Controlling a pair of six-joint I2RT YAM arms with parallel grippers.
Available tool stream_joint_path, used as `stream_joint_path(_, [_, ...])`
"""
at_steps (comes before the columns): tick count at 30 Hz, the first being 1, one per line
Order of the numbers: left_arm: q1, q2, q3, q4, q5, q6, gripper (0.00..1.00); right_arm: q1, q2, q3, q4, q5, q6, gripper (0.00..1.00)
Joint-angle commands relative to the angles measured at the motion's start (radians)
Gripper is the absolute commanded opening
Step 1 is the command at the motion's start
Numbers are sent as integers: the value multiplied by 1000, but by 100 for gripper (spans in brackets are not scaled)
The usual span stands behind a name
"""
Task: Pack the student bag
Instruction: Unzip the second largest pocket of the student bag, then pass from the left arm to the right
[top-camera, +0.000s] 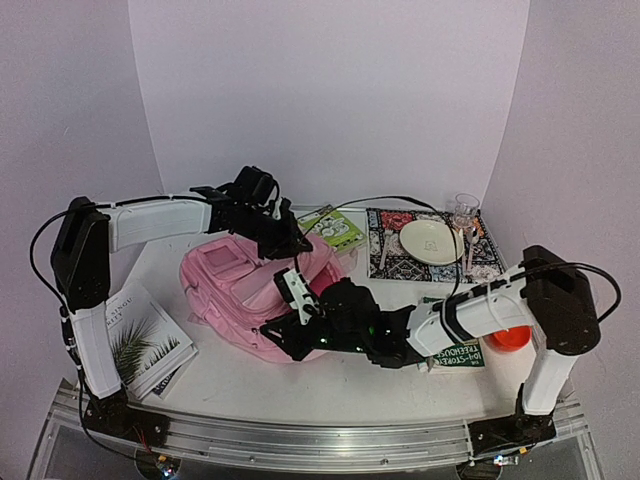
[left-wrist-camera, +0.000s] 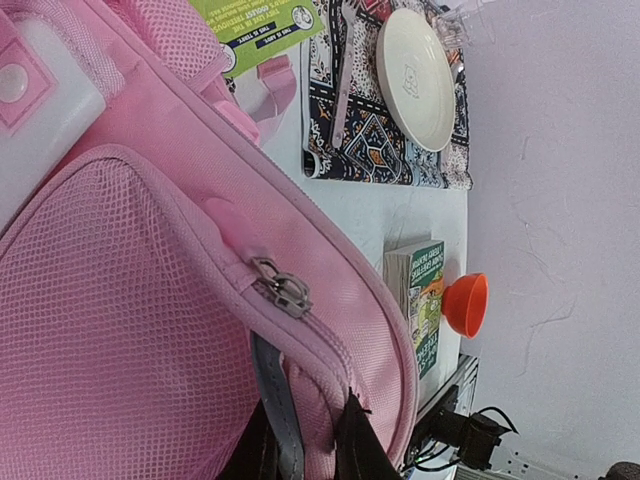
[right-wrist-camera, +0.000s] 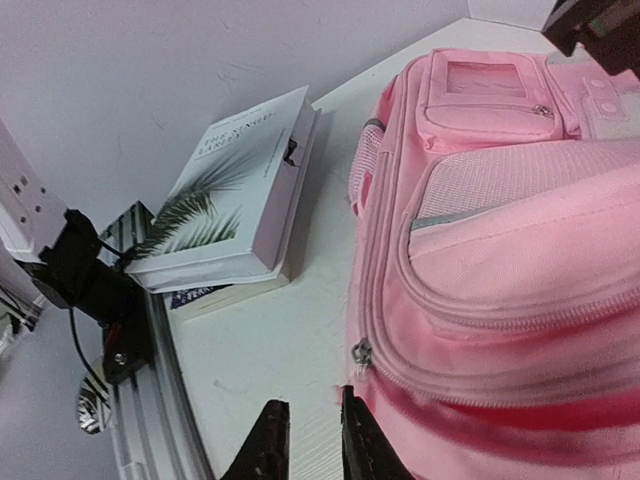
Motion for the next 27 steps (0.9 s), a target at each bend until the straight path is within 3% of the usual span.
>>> stream_joint_path(1, [17, -55, 5, 95, 9, 29, 0, 1, -142, -62, -31, 25, 61, 29])
stream_joint_path(5, [21, -59, 19, 94, 12, 56, 0, -27, -227, -97, -101, 59, 125, 43])
stream_joint_path(13, [28, -60, 19, 92, 30, 51, 0, -152, -303, -141, -127, 40, 364, 60])
stream_joint_path(27, [28, -38, 88, 95, 35, 29, 0, -178, -10, 93, -82, -71, 522, 66])
